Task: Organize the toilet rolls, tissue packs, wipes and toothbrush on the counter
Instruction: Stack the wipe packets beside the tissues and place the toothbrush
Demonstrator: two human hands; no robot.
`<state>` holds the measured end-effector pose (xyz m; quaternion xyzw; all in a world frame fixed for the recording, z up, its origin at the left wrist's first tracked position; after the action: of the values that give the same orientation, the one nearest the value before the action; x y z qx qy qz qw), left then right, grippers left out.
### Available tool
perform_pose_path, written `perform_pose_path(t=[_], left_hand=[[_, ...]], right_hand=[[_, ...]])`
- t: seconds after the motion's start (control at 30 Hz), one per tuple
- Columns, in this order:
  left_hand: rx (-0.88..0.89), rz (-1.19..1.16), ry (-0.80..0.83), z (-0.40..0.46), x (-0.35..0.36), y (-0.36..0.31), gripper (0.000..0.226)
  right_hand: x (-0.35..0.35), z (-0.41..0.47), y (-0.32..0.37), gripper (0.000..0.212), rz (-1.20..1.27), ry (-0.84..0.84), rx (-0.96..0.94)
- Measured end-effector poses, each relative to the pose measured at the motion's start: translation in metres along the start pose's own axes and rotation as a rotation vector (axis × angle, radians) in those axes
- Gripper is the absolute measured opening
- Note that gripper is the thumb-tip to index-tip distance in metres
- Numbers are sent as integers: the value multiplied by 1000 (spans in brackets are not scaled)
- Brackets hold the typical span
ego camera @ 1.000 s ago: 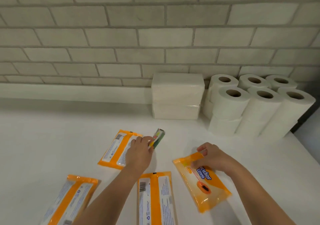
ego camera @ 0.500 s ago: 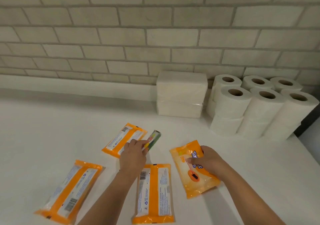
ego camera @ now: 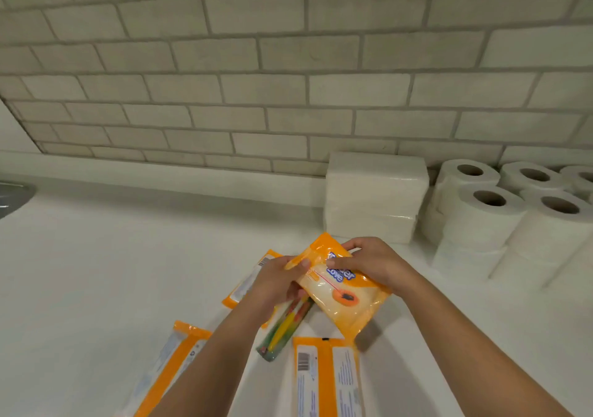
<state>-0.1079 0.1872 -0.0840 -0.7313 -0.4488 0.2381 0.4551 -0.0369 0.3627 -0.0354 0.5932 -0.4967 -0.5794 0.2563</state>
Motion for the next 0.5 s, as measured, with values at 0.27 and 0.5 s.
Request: perform_pose_path(t=[0.27, 0.5], left_hand=[[-28, -170, -125, 58, -81, -24, 29], [-41, 16, -229, 129, -108, -40, 24]], right_hand=[[43, 59, 8, 52, 429, -190, 134], [84, 140, -3, 67, 259, -404, 174]])
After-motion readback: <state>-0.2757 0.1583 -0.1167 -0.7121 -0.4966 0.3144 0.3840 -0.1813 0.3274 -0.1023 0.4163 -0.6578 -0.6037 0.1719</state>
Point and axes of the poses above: each hand's wrist, its own z-axis towards the middle knuckle, its own x-axis out of the palm, y = z × x, the point moved 3 cm from there along z, towards the middle knuckle, and after that the axes turned 8 degrees about -x, right-handed, at the moved point
